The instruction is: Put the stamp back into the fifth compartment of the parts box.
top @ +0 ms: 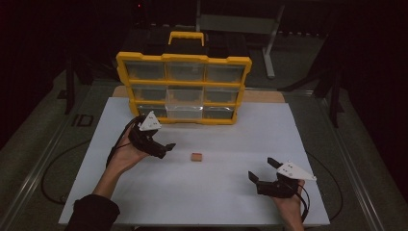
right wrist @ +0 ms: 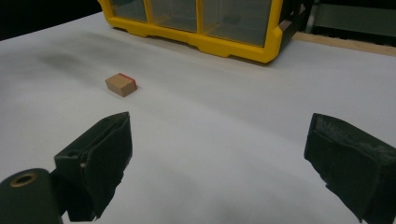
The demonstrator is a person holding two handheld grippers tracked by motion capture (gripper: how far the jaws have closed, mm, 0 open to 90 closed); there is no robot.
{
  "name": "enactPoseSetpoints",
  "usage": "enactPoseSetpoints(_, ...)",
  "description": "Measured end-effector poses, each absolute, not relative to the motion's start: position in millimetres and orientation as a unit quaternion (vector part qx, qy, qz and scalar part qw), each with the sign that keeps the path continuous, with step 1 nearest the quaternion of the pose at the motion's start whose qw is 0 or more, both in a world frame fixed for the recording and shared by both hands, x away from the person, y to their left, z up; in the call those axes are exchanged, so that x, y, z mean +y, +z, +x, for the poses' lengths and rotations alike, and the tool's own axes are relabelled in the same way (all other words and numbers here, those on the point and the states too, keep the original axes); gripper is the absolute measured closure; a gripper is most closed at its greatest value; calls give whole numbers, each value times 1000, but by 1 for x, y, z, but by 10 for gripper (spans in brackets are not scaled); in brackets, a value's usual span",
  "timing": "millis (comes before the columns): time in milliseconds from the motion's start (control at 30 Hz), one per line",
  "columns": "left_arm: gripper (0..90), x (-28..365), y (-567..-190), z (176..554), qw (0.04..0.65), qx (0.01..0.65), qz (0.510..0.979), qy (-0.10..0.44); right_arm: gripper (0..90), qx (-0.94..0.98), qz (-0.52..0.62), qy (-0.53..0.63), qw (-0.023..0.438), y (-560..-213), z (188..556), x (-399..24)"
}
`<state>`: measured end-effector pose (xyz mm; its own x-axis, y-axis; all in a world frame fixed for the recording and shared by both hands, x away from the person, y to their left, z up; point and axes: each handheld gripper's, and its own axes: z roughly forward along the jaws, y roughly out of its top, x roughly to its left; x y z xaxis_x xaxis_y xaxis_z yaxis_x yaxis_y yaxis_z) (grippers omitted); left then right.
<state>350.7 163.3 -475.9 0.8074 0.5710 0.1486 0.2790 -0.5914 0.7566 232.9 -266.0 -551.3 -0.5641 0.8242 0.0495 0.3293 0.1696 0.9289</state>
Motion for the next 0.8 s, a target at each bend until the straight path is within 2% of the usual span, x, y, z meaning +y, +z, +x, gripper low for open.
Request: enactPoseSetpoints(800, 1, 133, -491, 364, 329, 214, 904, 171, 75, 725, 397, 507, 243, -551, 232, -266)
